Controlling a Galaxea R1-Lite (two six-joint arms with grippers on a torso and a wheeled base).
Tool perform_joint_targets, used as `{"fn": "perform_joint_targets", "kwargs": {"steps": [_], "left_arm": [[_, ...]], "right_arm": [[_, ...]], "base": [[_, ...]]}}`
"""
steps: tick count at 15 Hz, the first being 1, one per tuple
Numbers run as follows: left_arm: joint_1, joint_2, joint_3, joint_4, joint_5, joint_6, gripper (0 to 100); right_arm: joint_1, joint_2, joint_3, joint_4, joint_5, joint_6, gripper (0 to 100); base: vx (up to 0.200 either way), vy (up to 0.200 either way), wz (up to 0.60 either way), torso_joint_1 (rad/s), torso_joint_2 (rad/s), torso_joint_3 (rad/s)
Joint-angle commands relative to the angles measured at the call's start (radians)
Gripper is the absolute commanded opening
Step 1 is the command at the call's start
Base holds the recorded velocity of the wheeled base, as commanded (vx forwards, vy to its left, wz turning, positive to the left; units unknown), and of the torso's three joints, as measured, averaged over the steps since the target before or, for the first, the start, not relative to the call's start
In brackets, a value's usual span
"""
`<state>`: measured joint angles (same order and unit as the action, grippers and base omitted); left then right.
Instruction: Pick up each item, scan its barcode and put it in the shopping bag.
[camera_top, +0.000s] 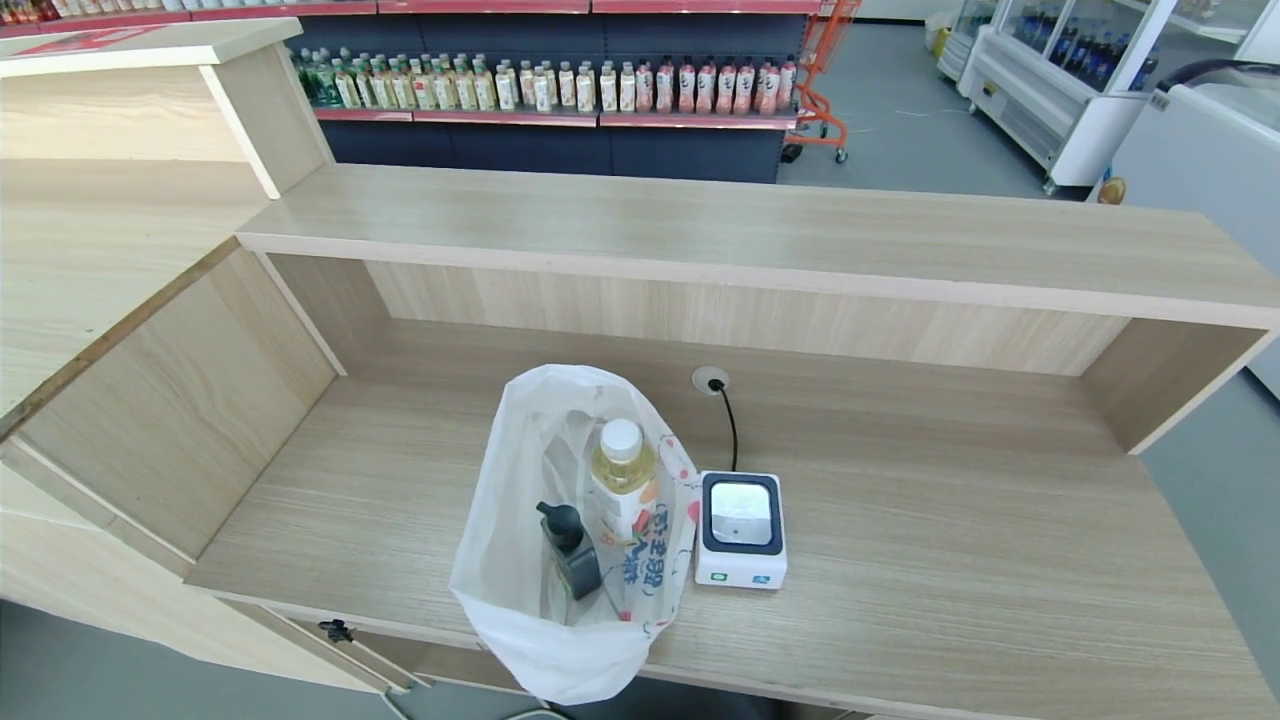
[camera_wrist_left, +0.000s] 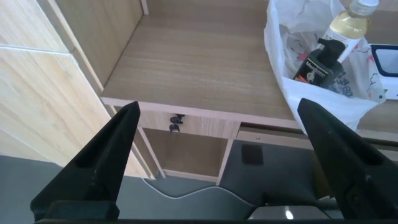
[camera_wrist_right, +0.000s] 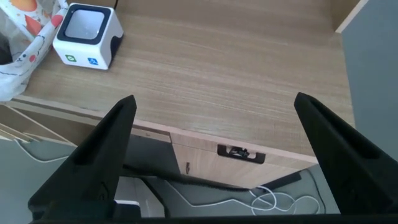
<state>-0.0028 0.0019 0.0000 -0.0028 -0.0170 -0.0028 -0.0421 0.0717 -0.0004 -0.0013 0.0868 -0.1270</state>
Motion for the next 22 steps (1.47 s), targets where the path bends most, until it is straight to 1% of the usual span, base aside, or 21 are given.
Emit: {"fn": "perform_joint_targets", "kwargs": {"steps": [1, 4, 22], "left_arm": [[0.000, 0.000, 0.000, 0.000, 0.000, 0.000, 100], [0.000, 0.000, 0.000, 0.000, 0.000, 0.000, 100], [0.000, 0.000, 0.000, 0.000, 0.000, 0.001, 100]], "right_arm": [[-0.001, 0.005, 0.000, 0.001, 0.001, 0.000, 100], [-0.001, 0.005, 0.000, 0.001, -0.001, 0.003, 100], [-0.001, 0.003, -0.001, 0.017, -0.010, 0.032, 100]], "base": [[0.000, 0.000, 0.00, 0.000, 0.00, 0.000], [0.000, 0.000, -0.60, -0.004, 0.00, 0.001], [0.000, 0.000, 0.00, 0.000, 0.00, 0.000]]}}
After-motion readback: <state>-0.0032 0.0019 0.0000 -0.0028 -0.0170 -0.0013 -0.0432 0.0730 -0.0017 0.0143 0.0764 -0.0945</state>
